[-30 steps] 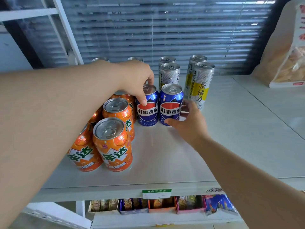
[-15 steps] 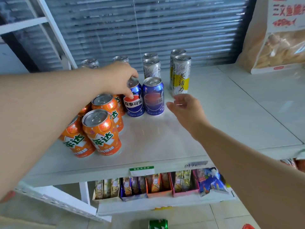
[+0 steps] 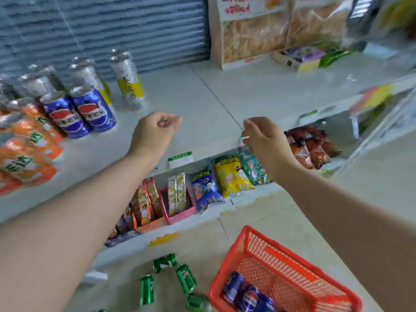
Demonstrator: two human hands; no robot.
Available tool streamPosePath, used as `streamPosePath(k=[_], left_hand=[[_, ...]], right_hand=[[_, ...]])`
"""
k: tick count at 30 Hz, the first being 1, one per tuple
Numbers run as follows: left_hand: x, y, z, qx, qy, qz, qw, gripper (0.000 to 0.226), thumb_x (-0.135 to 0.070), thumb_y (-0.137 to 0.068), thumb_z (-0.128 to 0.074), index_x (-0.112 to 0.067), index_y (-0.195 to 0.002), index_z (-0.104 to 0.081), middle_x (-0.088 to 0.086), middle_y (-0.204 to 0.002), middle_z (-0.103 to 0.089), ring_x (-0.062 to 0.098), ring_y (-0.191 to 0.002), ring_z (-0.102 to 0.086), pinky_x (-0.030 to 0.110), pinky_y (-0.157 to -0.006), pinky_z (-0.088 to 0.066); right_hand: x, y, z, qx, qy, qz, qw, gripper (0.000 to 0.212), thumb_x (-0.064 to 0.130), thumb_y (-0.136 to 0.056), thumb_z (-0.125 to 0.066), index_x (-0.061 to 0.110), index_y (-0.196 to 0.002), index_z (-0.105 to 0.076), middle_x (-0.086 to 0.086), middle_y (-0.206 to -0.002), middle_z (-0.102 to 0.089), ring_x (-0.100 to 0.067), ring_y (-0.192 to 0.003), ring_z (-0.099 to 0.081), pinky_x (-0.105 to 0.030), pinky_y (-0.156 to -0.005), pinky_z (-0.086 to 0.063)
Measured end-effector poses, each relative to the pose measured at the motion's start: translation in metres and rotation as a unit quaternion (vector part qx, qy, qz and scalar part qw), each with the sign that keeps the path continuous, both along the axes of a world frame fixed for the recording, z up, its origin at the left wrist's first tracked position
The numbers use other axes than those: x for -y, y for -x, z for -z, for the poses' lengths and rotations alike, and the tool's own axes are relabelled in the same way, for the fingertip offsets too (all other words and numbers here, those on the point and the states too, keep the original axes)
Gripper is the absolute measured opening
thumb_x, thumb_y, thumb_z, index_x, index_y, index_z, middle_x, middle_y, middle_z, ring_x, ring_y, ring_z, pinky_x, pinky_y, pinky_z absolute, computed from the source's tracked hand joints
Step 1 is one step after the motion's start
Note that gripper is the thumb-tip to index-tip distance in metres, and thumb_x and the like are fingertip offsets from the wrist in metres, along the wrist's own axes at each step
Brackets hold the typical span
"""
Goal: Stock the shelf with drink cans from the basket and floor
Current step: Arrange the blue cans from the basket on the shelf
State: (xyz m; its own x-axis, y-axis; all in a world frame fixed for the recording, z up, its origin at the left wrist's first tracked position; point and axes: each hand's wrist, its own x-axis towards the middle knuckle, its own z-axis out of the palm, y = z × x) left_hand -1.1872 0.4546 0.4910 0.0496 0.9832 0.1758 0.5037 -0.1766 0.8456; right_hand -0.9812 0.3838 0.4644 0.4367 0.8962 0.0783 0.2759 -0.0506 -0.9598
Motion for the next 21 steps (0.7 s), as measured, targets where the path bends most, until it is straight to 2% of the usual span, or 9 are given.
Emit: streamPosePath(k=[3, 7, 10, 14, 16, 19, 21], left_hand=[[0.045, -0.055, 0.032, 0.02, 0.066, 0.062, 0.996, 0.022, -0.034, -0.092, -0.059, -0.017, -0.105, -0.063, 0.004, -0.096, -0.066, 0.018, -0.087, -0.061, 0.031, -0.083, -0.049], [0.098, -0.118, 0.084, 0.049, 0.142, 0.129, 0.98, 0.009, -0.03, -0.093, -0.058, -0.022, -0.092, -0.061, 0.001, -0.083, -0.063, 0.017, -0.077, -0.056, 0.03, -0.072, -0.048], [0.13, -0.148, 0.133, 0.025, 0.197, 0.172, 0.965, 0.009, -0.028, -0.093, -0.057, -0.022, -0.087, -0.06, 0.003, -0.08, -0.059, 0.016, -0.074, -0.053, 0.026, -0.065, -0.045], [0.158, -0.163, 0.209, -0.018, 0.262, 0.197, 0.945, 0.014, -0.044, -0.086, -0.063, -0.031, -0.081, -0.06, -0.002, -0.085, -0.064, 0.021, -0.085, -0.061, 0.043, -0.086, -0.05], [0.171, -0.165, 0.247, -0.044, 0.287, 0.203, 0.935, 0.015, -0.045, -0.084, -0.064, -0.03, -0.081, -0.062, -0.003, -0.084, -0.065, 0.022, -0.089, -0.062, 0.047, -0.09, -0.051], [0.19, -0.164, 0.303, -0.075, 0.323, 0.202, 0.922, 0.022, -0.052, -0.077, -0.067, -0.031, -0.079, -0.063, -0.001, -0.081, -0.065, 0.023, -0.087, -0.063, 0.045, -0.088, -0.05], [0.201, -0.158, 0.342, -0.099, 0.349, 0.209, 0.908, 0.022, -0.05, -0.078, -0.068, -0.03, -0.084, -0.064, 0.001, -0.087, -0.067, 0.024, -0.089, -0.064, 0.045, -0.087, -0.051]], right_hand=[[0.059, -0.048, 0.026, 0.036, 0.01, 0.055, 0.998, 0.016, 0.043, -0.09, -0.05, 0.03, -0.084, -0.057, 0.013, -0.074, -0.059, -0.012, -0.075, -0.057, -0.037, -0.074, -0.048], [0.137, -0.1, 0.077, 0.03, 0.066, 0.107, 0.992, 0.012, 0.037, -0.097, -0.05, 0.029, -0.094, -0.059, 0.014, -0.083, -0.063, -0.013, -0.085, -0.063, -0.038, -0.079, -0.05], [0.187, -0.124, 0.123, 0.028, 0.112, 0.14, 0.983, 0.012, 0.035, -0.098, -0.05, 0.027, -0.101, -0.059, 0.009, -0.095, -0.066, -0.016, -0.09, -0.065, -0.041, -0.082, -0.053], [0.237, -0.138, 0.187, 0.008, 0.173, 0.182, 0.968, 0.015, 0.033, -0.098, -0.05, 0.023, -0.102, -0.06, 0.002, -0.099, -0.069, -0.019, -0.091, -0.066, -0.043, -0.084, -0.054], [0.254, -0.14, 0.217, -0.001, 0.201, 0.189, 0.961, 0.017, 0.033, -0.098, -0.051, 0.021, -0.102, -0.062, 0.002, -0.097, -0.069, -0.018, -0.092, -0.065, -0.038, -0.083, -0.053], [0.272, -0.136, 0.264, 0.002, 0.244, 0.189, 0.951, 0.025, 0.035, -0.098, -0.05, 0.016, -0.107, -0.064, 0.003, -0.094, -0.068, -0.014, -0.089, -0.062, -0.03, -0.078, -0.047], [0.282, -0.129, 0.296, -0.002, 0.264, 0.191, 0.946, 0.027, 0.035, -0.098, -0.05, 0.014, -0.107, -0.065, 0.004, -0.095, -0.067, -0.011, -0.087, -0.06, -0.026, -0.076, -0.046]])
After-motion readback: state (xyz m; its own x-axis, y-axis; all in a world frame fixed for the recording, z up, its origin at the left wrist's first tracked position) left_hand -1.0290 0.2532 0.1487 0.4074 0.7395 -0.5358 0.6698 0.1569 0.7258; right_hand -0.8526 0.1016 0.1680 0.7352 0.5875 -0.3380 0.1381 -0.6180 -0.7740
